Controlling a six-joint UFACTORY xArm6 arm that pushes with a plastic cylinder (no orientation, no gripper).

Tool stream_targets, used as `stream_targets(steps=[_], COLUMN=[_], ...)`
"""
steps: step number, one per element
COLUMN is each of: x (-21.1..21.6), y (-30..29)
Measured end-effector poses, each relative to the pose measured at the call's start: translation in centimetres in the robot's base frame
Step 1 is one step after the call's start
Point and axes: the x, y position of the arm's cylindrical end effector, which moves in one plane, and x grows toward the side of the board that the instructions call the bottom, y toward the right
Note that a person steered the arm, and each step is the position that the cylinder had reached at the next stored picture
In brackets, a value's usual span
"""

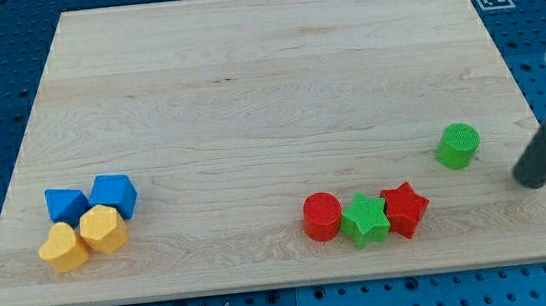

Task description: Move the green circle towards the red circle

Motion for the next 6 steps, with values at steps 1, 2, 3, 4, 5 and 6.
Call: stream_targets(steps=[1,2,3,4,5,6], x=[-3.3,-4.3,-4.3,-4.3,-4.3,-4.3], y=[0.6,-1.0,-3.9,-6.8,-10.8,-16.0])
